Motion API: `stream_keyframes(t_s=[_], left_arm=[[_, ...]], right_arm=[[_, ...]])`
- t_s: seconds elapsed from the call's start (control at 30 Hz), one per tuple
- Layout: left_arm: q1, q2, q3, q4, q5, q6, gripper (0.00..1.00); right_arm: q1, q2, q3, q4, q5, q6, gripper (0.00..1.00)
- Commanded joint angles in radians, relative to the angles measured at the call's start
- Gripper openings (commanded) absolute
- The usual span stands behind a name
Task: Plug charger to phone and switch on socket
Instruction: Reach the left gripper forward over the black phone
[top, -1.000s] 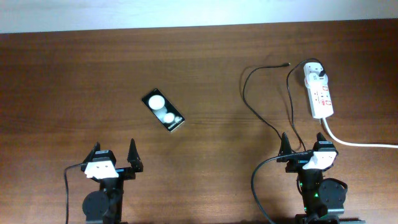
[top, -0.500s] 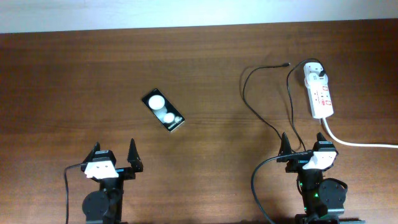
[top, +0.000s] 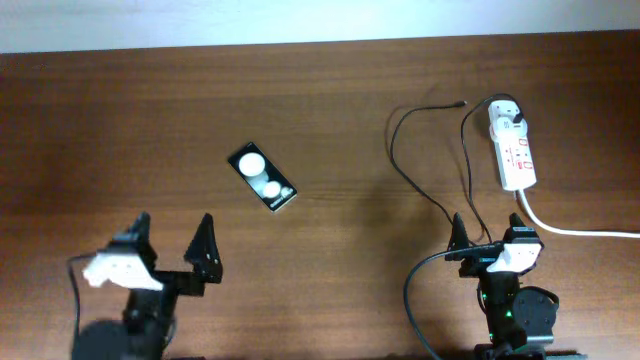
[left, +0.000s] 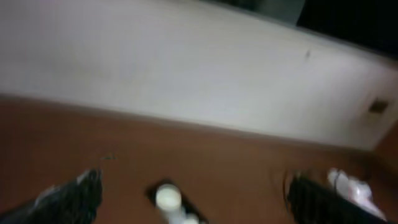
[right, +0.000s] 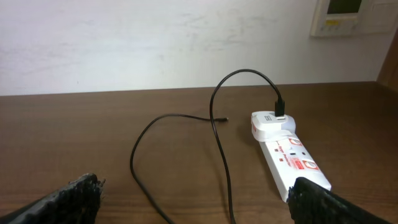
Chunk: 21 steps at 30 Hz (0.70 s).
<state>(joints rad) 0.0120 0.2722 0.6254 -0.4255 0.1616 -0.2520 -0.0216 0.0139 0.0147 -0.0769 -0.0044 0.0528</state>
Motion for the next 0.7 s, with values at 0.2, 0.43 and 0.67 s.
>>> stream_keyframes(t_s=[0.2,0.43,0.67], left_arm=[[0.004,0.718,0.788,-0.743,0.213,-0.006,0.99],[-0.035,0.864,0.793,-0.766,0.091,-0.174,0.99],[-0.332,1.311,1.073,-0.791,-0.264,-0.553,0.96]], right_arm=[[0.009,-0.010,-0.009,0.000,-0.006,0.004,0.99],[0.009,-0.010,-0.009,0.000,-0.006,0.004,0.99],[0.009,-0.010,-0.009,0.000,-0.006,0.004,0.99]])
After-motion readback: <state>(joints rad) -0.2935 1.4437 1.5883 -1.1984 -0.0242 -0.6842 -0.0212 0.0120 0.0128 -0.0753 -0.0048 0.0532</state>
